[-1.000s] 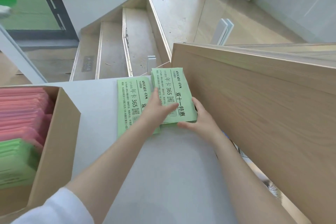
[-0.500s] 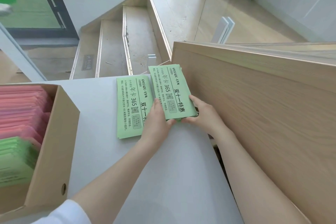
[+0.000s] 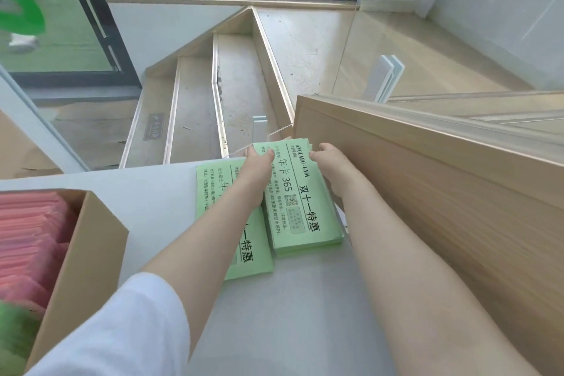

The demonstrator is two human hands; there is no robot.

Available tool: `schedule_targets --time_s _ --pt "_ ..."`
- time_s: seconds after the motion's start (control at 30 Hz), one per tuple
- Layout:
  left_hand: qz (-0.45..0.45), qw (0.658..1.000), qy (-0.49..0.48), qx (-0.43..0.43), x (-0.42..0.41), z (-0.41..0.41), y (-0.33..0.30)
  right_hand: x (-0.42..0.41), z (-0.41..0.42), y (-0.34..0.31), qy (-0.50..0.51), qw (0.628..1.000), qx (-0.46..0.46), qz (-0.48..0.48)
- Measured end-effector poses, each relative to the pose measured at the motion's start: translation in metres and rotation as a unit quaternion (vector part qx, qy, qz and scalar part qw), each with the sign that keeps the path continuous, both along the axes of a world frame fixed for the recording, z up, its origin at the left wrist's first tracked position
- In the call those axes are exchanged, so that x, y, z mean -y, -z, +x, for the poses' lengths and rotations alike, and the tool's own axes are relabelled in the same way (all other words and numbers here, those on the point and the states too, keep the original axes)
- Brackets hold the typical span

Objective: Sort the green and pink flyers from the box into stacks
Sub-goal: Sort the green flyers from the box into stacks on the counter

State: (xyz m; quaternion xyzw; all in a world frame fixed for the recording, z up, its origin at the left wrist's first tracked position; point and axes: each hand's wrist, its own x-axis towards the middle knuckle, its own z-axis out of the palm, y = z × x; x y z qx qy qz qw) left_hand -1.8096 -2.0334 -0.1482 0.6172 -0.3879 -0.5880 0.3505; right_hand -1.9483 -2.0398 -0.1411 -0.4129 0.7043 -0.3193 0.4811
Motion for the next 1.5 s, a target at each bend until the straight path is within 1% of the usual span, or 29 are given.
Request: schedule_targets --time_s 0.07,0.13,0.2,0.3,0.4,0.5,0.53,0.6,0.67,0.73,0.83,0.9,0.97,1.03,1.1,1.17,1.27,1.37,1.5 --pt "0.001 1.000 -0.003 -0.010 0.005 -0.002 0.012 0.005 -0.001 0.002 0.005 0.999 0.039 0.021" --pt "-0.001 1.000 -0.002 -0.018 0.008 -0.003 0.019 0.008 -0.001 0.005 0.003 0.992 0.123 0.031" --pt "-0.003 0.999 -0.002 -0.032 0.010 -0.003 0.022 0.011 -0.002 0.010 -0.004 0.981 0.187 0.045" --pt "-0.001 0.999 -0.001 -0.047 0.011 -0.007 0.028 0.014 -0.003 0.015 0.002 0.976 0.213 0.044" --pt "0.005 0.998 0.000 -0.059 0.014 -0.008 0.033 0.014 -0.001 0.014 0.000 0.981 0.190 0.037" --pt "0.000 0.998 -0.011 -0.069 0.010 -0.008 0.024 0.011 0.003 0.010 0.011 0.988 0.155 0.020" --pt "-0.001 0.997 -0.021 -0.070 0.007 -0.007 0.022 0.010 0.003 0.011 0.021 0.991 0.133 0.008" --pt "-0.012 0.995 -0.025 -0.098 -0.008 -0.006 0.019 -0.004 0.002 0.008 0.046 0.997 0.061 -0.021" --pt "-0.017 0.995 -0.027 -0.094 -0.035 -0.005 0.017 -0.028 -0.002 0.010 0.053 0.998 0.004 -0.040" --pt "-0.006 0.994 -0.039 -0.104 -0.067 -0.005 0.016 -0.060 -0.006 0.011 0.037 0.999 -0.002 -0.037" --pt "-0.003 0.991 -0.038 -0.125 -0.097 -0.006 0.018 -0.089 -0.007 0.017 0.018 0.998 0.037 -0.040" --pt "-0.017 0.993 -0.019 -0.115 -0.102 -0.009 0.024 -0.096 -0.006 0.017 0.011 0.997 0.063 -0.046" --pt "-0.037 0.995 -0.010 -0.093 -0.101 -0.015 0.030 -0.100 -0.003 0.015 -0.008 0.997 0.061 -0.053" --pt "-0.057 0.996 -0.011 -0.066 -0.102 -0.020 0.034 -0.101 0.001 0.015 -0.010 0.998 0.028 -0.060" --pt "-0.061 0.997 -0.014 -0.043 -0.100 -0.023 0.036 -0.102 0.004 0.014 -0.020 0.997 -0.025 -0.073" --pt "-0.076 0.996 -0.009 -0.037 -0.101 -0.022 0.038 -0.101 0.001 0.018 -0.029 0.996 -0.038 -0.073" --pt "-0.115 0.993 0.022 -0.012 -0.105 -0.017 0.039 -0.106 -0.002 0.024 -0.034 0.995 -0.074 -0.065" --pt "-0.116 0.992 0.037 0.012 -0.107 -0.017 0.039 -0.113 -0.002 0.033 -0.032 0.992 -0.101 -0.070" --pt "-0.101 0.995 0.027 0.003 -0.108 -0.018 0.028 -0.115 -0.001 0.027 -0.040 0.991 -0.117 -0.060"
